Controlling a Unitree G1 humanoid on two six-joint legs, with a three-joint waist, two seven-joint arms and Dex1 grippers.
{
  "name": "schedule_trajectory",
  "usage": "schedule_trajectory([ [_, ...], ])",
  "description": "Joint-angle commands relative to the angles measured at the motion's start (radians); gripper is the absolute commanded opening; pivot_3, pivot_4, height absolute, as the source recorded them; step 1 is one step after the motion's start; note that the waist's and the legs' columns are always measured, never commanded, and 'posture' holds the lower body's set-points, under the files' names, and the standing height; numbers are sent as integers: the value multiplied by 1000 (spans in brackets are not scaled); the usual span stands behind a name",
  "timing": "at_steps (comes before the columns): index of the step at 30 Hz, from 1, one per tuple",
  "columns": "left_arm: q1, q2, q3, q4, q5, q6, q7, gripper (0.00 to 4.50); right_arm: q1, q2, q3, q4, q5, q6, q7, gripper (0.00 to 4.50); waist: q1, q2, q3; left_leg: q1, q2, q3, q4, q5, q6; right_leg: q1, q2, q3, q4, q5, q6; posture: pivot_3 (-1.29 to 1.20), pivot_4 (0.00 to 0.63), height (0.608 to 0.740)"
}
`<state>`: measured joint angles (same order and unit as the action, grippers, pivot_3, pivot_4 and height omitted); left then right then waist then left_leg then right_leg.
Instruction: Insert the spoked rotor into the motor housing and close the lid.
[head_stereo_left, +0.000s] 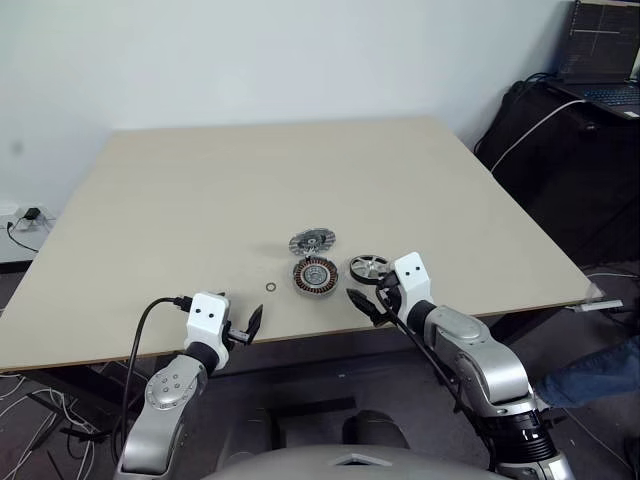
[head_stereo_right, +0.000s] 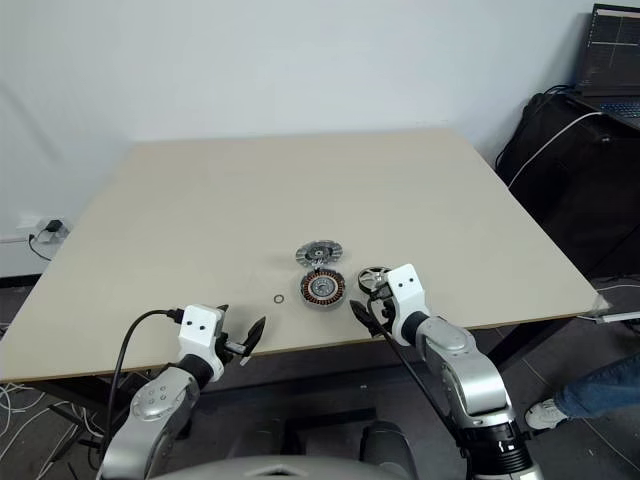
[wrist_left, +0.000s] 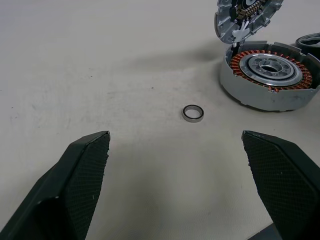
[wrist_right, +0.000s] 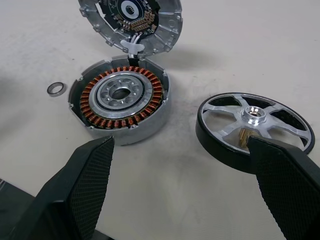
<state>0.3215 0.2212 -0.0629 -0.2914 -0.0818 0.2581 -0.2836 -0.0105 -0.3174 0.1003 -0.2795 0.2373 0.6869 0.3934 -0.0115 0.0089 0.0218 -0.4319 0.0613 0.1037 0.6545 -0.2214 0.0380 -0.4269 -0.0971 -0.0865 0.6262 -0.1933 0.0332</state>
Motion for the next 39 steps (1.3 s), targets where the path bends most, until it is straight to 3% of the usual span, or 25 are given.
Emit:
schedule_trajectory([
  [1,-6,-2,-5,-45,4,-6,6,4468,-6,1,-16,-32,3,-15,-5,4500,0,0,0,0,0,0,0,0,0,0,0,0,0,0,0,0,0,740],
  [16,-53,-27,9,8,-3,1,31,4468,-10,6,-7,-31,1,-8,-15,4500,1,0,1,0,0,0,0,0,0,0,0,0,0,0,0,0,0,740],
  [31,-410,-15,-55,358,68,38,-1,4468,-6,32,4,-36,1,-7,-35,4500,2,-1,1,0,-1,0,0,0,0,1,1,-1,-1,0,0,0,0,740],
  [39,-496,-10,-104,510,102,13,-57,4468,13,36,-15,-55,6,-6,-50,4500,1,-2,1,0,-2,0,0,0,0,0,2,-1,-1,0,0,0,0,740],
])
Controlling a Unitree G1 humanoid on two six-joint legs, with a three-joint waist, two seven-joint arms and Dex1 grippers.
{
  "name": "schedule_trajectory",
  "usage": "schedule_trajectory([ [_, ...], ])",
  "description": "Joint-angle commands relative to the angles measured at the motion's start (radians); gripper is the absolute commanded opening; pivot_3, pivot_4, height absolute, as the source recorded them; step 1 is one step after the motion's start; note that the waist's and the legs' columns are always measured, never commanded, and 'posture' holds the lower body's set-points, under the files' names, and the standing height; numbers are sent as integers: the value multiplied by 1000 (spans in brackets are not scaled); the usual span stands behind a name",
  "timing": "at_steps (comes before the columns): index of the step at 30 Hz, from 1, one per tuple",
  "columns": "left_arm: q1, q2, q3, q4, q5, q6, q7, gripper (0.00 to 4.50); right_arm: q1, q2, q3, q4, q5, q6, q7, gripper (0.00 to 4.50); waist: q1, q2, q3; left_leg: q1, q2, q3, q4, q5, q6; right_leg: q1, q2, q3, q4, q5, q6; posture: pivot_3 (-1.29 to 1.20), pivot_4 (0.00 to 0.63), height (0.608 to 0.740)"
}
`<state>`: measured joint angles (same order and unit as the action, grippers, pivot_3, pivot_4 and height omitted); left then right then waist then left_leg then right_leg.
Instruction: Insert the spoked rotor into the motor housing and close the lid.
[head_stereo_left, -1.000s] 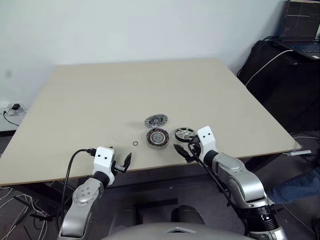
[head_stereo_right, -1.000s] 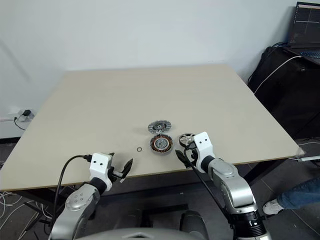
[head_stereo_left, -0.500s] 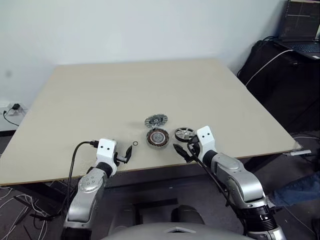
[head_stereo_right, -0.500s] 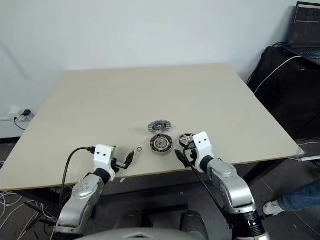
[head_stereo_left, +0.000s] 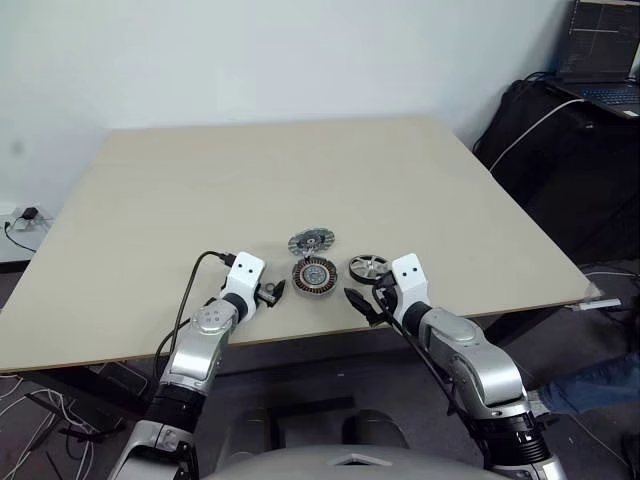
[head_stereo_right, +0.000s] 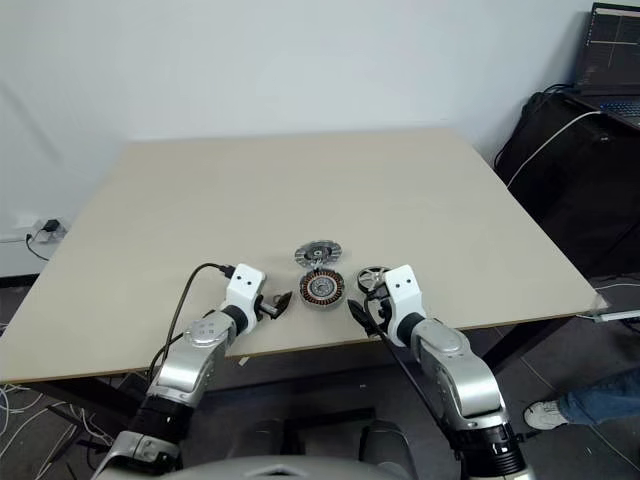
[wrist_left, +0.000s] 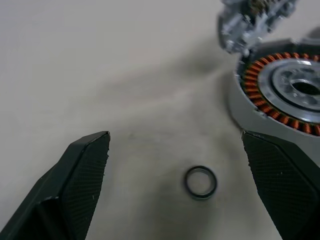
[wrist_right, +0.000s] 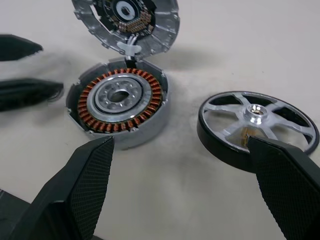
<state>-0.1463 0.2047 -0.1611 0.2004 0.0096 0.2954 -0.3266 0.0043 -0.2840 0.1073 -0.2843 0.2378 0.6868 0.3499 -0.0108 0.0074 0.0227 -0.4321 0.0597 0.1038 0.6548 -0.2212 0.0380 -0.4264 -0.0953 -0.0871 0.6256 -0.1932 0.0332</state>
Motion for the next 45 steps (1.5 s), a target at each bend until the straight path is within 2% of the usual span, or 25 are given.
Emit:
schedule_trajectory([
  [1,-30,9,-11,27,15,-22,-20,4468,1,2,-24,-53,7,-6,-9,4500,0,0,0,0,0,0,0,0,0,0,0,0,0,0,0,0,0,740],
  [9,-33,16,-12,47,48,17,-18,4468,7,7,-29,-58,11,-7,-21,4500,0,-1,0,0,1,0,1,0,0,0,0,0,0,0,0,0,0,740],
  [17,-23,30,-6,15,52,50,-16,1945,-2,9,-26,-49,12,-9,-24,4500,-1,-1,0,1,1,-1,1,0,0,1,0,0,1,0,0,0,0,740],
  [21,16,50,-11,-74,56,85,-19,670,-3,11,-24,-48,11,-10,-24,4500,-4,-1,0,1,1,-1,1,0,0,0,0,0,1,0,0,0,0,740],
  [27,80,53,-3,-289,-2,168,-69,659,-6,13,-21,-45,10,-10,-23,4500,1,-2,1,0,1,-1,1,0,0,0,-1,1,1,0,0,0,0,740],
  [32,36,20,-24,-391,-83,216,-137,659,-16,16,-13,-36,7,-12,-18,4500,2,-2,1,0,1,-1,1,0,0,0,-1,0,1,0,0,0,0,740],
  [36,-35,-13,-61,-359,-99,210,-165,659,-21,18,-10,-31,6,-14,-18,4500,1,-2,1,0,1,-1,2,0,0,1,-1,0,1,0,0,0,0,740],
  [45,-186,-71,-126,-56,-21,100,-129,659,-3,36,-14,-47,5,-21,-37,4500,0,-2,1,0,-3,-1,3,0,0,1,1,1,1,0,0,0,0,740],
])
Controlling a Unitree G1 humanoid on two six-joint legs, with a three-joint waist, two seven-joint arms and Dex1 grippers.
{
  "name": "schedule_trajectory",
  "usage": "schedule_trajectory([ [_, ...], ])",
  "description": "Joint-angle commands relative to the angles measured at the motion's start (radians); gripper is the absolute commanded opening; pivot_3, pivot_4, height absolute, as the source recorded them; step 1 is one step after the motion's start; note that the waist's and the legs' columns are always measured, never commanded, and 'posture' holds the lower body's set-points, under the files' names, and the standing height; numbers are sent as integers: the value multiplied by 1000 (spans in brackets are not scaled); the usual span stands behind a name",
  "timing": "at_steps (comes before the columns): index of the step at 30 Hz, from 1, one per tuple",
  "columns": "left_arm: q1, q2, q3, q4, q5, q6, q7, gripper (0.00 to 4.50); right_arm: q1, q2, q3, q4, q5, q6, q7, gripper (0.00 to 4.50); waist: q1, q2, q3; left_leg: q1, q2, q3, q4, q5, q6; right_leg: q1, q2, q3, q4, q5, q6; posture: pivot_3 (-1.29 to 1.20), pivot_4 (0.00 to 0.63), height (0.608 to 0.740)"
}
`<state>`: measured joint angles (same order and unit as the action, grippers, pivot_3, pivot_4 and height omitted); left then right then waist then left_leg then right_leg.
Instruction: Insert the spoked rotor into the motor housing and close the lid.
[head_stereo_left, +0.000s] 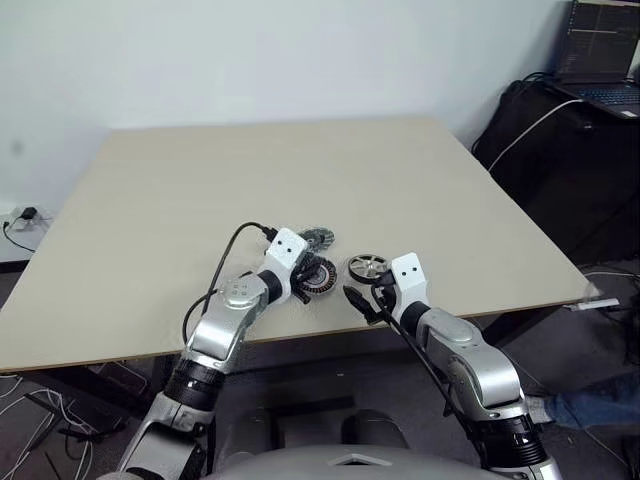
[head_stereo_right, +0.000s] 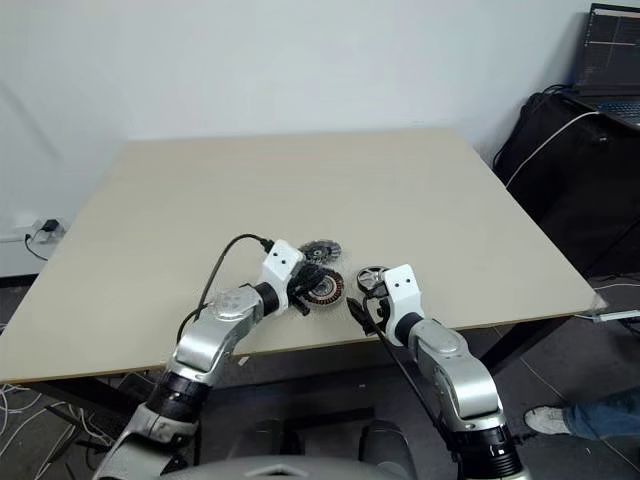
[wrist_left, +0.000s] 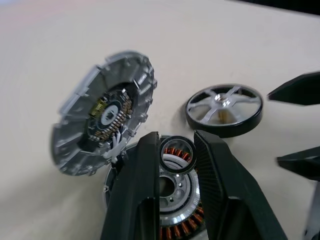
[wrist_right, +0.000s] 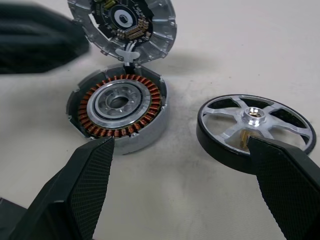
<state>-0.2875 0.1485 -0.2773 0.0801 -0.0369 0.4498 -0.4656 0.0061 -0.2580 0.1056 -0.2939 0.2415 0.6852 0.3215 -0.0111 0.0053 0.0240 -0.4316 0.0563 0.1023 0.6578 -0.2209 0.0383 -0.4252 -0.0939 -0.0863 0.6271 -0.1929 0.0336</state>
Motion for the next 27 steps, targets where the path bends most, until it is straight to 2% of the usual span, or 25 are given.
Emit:
schedule_trajectory([
  [1,-55,-21,-14,90,29,-66,12,659,-3,12,-12,-39,2,-19,-11,4500,1,0,0,0,0,0,0,0,0,0,0,0,0,0,0,0,0,740],
  [8,-106,-64,-2,261,56,-146,50,659,4,20,-12,-46,1,-20,-17,4500,1,-1,1,-1,-1,-1,2,0,0,1,-1,0,0,0,1,0,0,740],
  [17,-120,-86,8,333,62,-174,53,659,5,21,-12,-49,4,-20,-20,4500,1,-2,1,-1,-1,-1,2,0,0,1,-1,0,0,1,1,0,0,740],
  [24,-107,-94,28,292,51,-181,61,2991,5,22,-10,-48,5,-19,-18,4500,1,-2,1,-1,-1,-1,2,0,0,1,-1,0,0,1,1,0,0,740],
  [27,-85,-95,41,229,36,-176,53,2991,4,22,-8,-47,5,-18,-17,4500,0,-2,1,-1,-1,-1,2,0,0,1,-1,0,0,1,1,0,0,740],
])
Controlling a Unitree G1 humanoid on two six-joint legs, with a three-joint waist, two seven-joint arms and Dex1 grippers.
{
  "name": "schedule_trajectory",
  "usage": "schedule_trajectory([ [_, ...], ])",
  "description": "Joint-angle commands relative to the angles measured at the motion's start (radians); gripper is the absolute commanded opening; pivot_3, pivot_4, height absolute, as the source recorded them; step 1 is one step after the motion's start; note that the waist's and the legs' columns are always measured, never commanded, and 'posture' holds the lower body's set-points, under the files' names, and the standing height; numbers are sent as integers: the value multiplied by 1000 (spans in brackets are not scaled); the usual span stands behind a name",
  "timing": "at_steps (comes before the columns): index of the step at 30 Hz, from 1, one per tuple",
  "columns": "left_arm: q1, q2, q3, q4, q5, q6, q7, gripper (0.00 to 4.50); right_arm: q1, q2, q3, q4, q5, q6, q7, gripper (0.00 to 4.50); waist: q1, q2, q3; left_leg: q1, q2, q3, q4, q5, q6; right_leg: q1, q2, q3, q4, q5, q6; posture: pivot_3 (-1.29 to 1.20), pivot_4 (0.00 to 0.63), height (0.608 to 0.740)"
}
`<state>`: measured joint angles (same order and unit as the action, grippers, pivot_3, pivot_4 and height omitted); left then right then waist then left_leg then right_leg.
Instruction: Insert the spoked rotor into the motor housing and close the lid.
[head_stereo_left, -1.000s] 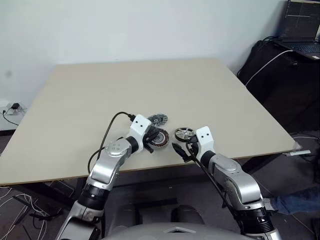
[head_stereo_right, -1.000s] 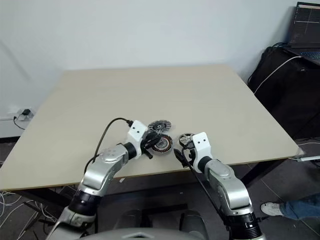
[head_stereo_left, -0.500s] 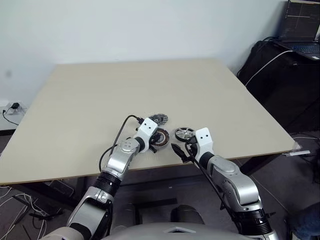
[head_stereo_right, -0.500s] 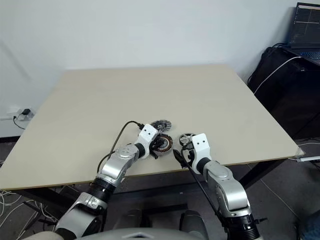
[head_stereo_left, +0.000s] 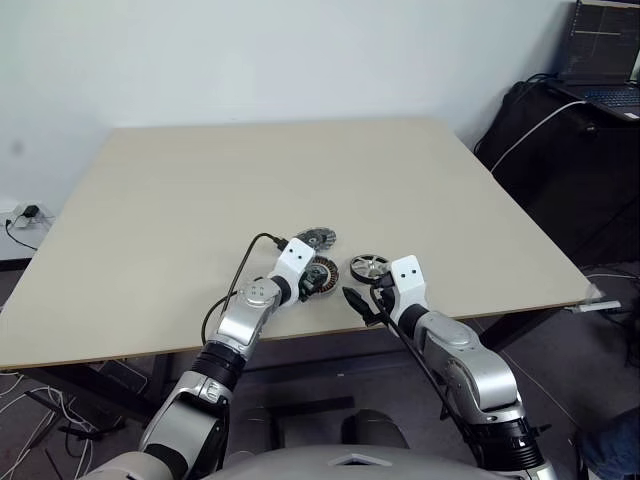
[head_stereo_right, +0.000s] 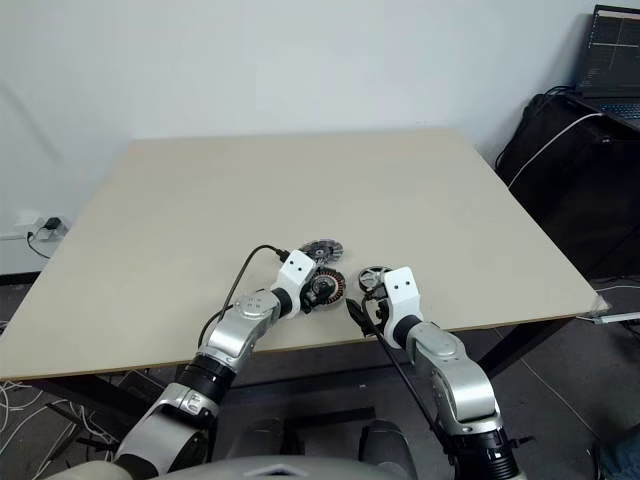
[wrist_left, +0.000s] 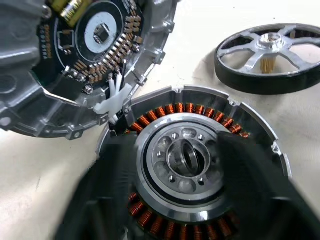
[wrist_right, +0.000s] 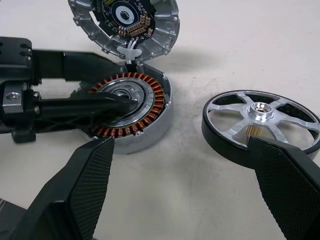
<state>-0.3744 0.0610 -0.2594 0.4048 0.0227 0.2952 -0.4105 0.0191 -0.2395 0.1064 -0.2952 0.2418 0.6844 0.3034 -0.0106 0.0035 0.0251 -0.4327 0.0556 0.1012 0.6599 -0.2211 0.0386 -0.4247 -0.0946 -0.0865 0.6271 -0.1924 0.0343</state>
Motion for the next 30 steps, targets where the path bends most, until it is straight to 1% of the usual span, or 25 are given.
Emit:
schedule_trajectory([
  [1,15,-5,26,-127,-27,-16,-1,2820,-9,4,-7,-45,4,-18,1,4500,0,0,0,0,0,0,0,0,0,0,0,0,0,0,0,0,0,740],
  [3,46,0,32,-190,-33,2,-2,2339,-13,5,-6,-42,5,-17,2,4500,-1,0,0,0,0,0,0,0,0,0,0,0,0,0,0,0,0,740],
  [8,149,23,43,-349,-47,47,4,622,-27,14,-1,-35,9,-12,5,4500,-2,0,0,0,1,0,0,0,0,0,0,0,0,0,0,0,0,740],
  [10,203,34,61,-415,-53,60,20,12,-39,15,5,-29,2,10,-3,4500,-3,0,0,0,2,0,0,0,0,0,0,0,0,0,0,0,0,740],
  [12,263,49,79,-475,-55,71,34,12,-59,19,15,-19,-9,32,-16,4500,-3,0,0,0,5,0,0,0,0,0,0,0,0,0,0,0,0,740],
  [15,344,87,91,-543,-52,84,35,0,-98,18,37,0,-16,58,-12,3896,-3,0,0,1,6,0,0,0,0,0,0,0,0,0,0,0,0,740],
  [19,449,137,114,-617,-63,87,25,0,-179,30,90,61,-47,97,-18,2623,-5,1,0,1,6,1,0,0,0,-1,0,0,1,0,0,0,0,740],
  [21,496,153,125,-645,-74,82,20,0,-234,57,110,108,-64,120,-37,1894,-4,1,0,0,6,1,0,0,0,-1,-1,0,1,0,0,0,0,740],
  [23,527,158,133,-664,-80,72,24,0,-285,88,120,155,-81,136,-57,1334,-3,1,0,0,6,1,-1,0,0,-1,-1,0,1,0,0,0,0,740],
  [25,546,152,136,-680,-88,64,34,0,-335,114,130,200,-94,153,-68,633,-1,1,0,0,6,1,-1,0,0,-2,-1,0,1,0,0,0,0,740],
  [26,552,149,134,-686,-88,60,38,0,-356,124,133,222,-99,156,-69,355,-1,1,0,0,6,1,-1,0,0,-2,-1,0,1,0,0,0,0,740],
  [30,571,148,102,-697,-55,3,55,0,-428,143,171,314,-135,146,-61,355,-1,1,0,-1,6,2,-2,0,0,-2,-1,0,0,0,0,0,0,740],
])
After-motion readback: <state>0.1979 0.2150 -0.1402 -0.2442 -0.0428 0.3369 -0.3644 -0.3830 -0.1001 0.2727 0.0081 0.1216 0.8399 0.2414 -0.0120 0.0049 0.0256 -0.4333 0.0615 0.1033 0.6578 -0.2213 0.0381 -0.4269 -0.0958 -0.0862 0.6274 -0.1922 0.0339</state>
